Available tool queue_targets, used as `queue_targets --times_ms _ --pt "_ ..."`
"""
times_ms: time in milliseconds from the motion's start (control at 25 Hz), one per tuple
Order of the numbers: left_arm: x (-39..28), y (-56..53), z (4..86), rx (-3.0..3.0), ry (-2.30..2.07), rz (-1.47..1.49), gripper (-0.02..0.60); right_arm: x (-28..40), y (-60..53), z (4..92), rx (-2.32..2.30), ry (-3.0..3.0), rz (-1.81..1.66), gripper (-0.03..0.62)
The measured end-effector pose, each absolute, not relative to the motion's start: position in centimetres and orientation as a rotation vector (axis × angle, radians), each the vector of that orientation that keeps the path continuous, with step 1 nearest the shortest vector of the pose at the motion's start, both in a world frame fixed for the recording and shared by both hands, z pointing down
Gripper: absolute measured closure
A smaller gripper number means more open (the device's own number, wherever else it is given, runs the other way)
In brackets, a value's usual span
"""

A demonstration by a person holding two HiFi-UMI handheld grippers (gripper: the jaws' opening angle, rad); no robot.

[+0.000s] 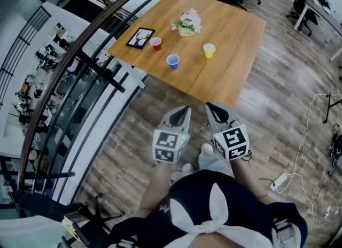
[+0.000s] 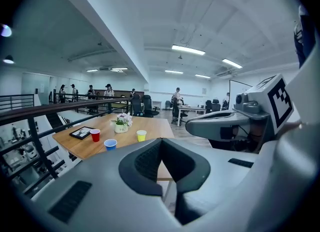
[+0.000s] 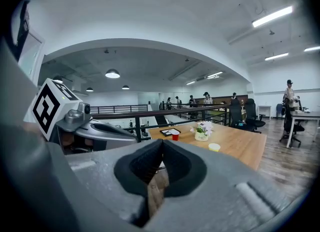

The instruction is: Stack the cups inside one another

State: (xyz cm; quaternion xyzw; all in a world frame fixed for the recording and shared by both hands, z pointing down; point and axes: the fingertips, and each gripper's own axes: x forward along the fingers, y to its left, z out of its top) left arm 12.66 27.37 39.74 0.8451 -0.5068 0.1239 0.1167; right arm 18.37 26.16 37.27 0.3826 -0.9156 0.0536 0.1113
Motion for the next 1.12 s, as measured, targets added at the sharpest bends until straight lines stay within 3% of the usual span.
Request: queue_targets --times_ms 1040,1120 --pt "14.0 15.0 40.6 2.379 -1.634 0.351 0.566 19.9 12.4 38.3 0.96 -2.709 0.091 0.594" --pt "13.8 14.4 40.8 2.37 -1.639 0.351 0.566 19.8 11.6 38.5 0.946 -2.705 0.102 0.572"
